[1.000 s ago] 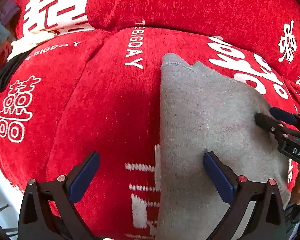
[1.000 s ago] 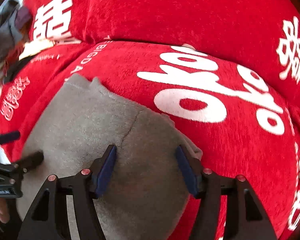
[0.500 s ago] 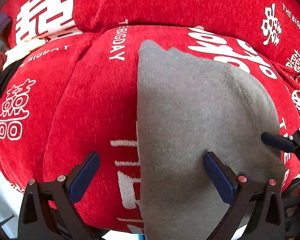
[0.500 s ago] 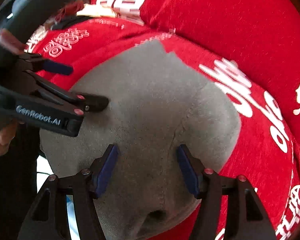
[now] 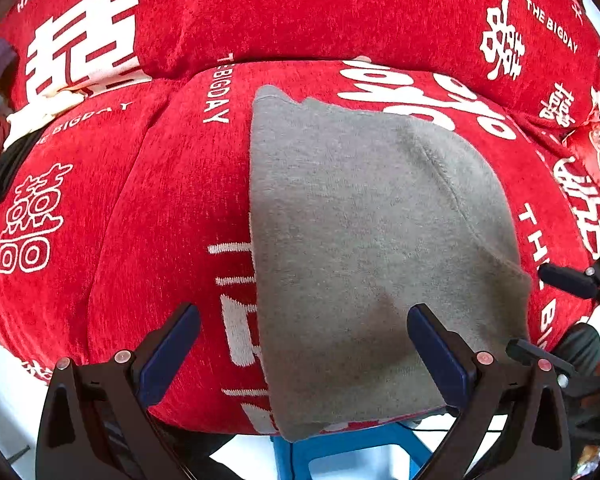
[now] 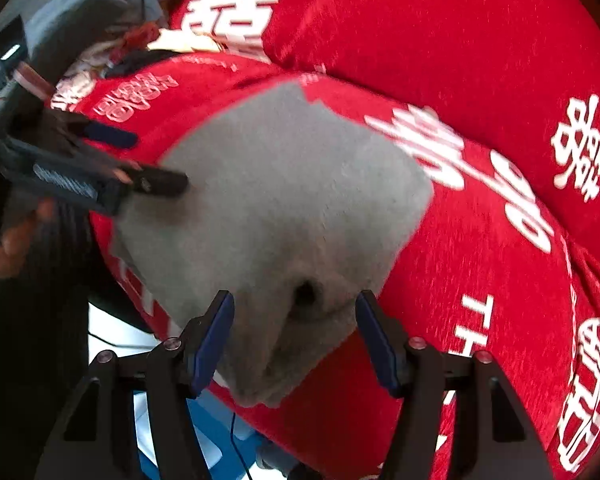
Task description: Fold small clothes
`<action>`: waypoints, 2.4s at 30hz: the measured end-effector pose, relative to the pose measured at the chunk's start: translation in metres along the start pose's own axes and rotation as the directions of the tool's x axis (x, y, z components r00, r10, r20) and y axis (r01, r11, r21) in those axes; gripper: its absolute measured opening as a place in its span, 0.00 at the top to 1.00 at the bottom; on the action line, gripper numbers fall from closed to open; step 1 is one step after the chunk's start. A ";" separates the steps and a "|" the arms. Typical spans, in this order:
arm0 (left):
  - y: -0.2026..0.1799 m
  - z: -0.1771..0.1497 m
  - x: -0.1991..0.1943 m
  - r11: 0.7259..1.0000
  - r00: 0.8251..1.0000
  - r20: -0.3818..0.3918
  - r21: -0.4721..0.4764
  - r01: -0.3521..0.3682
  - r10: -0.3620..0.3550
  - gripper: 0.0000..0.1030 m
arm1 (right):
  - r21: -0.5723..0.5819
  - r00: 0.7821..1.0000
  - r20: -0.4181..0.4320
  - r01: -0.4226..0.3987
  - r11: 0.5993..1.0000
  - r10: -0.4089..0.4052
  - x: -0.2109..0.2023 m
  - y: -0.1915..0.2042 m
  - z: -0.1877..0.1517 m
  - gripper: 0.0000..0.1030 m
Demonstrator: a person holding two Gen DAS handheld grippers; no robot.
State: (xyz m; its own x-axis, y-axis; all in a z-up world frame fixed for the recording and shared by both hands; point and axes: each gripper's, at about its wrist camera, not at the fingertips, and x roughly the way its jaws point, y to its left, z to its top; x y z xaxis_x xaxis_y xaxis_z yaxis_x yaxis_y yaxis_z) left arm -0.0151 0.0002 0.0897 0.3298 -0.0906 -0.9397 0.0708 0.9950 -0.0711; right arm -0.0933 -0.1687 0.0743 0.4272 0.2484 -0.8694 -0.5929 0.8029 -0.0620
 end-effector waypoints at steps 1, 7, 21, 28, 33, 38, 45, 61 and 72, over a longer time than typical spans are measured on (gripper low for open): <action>-0.002 0.001 0.003 1.000 1.000 -0.006 0.004 -0.008 0.008 0.00 | -0.009 1.000 0.009 -0.004 1.000 0.004 -0.001 0.004 0.004 0.35; -0.006 -0.005 0.017 0.998 0.997 -0.056 0.029 -0.050 0.052 0.00 | -0.059 1.000 -0.018 -0.009 0.998 0.008 0.022 0.028 0.009 0.35; -0.024 0.015 0.028 0.994 0.995 -0.055 0.074 -0.077 0.081 0.00 | -0.063 1.000 -0.009 -0.022 0.998 0.022 0.020 -0.017 0.029 0.30; -0.025 0.021 0.037 0.996 0.995 -0.069 0.058 -0.065 0.069 0.00 | -0.063 0.996 -0.084 0.003 0.998 -0.008 0.071 -0.041 0.046 0.21; -0.018 0.026 0.045 1.000 0.995 -0.093 0.001 -0.018 0.018 0.00 | 0.001 0.998 -0.068 0.002 1.000 -0.002 0.082 -0.050 0.048 0.15; -0.018 0.028 0.047 1.000 0.994 -0.107 -0.003 -0.013 0.013 0.00 | -0.011 0.998 -0.065 -0.002 1.000 0.001 0.083 -0.050 0.048 0.13; -0.015 0.027 0.043 1.000 0.991 -0.136 -0.020 -0.016 0.014 0.00 | 0.033 0.995 -0.099 0.001 0.999 0.002 0.078 -0.057 0.052 0.10; -0.015 0.023 0.044 0.999 0.990 -0.143 -0.032 -0.009 0.004 0.00 | -0.212 0.999 -0.016 0.033 0.977 -0.037 0.046 0.037 -0.012 0.10; -0.017 0.023 0.043 0.999 0.993 -0.121 -0.039 -0.006 0.002 0.00 | -0.107 0.999 -0.041 -0.016 0.994 0.011 0.041 0.032 -0.004 0.10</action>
State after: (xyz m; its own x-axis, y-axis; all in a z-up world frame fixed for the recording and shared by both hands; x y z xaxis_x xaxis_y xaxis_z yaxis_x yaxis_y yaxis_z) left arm 0.0198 -0.0212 0.0581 0.2137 -0.0830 -0.9734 0.0318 0.9964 -0.0780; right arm -0.0979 -0.1346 0.0349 0.3919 0.2351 -0.8894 -0.6695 0.7360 -0.1005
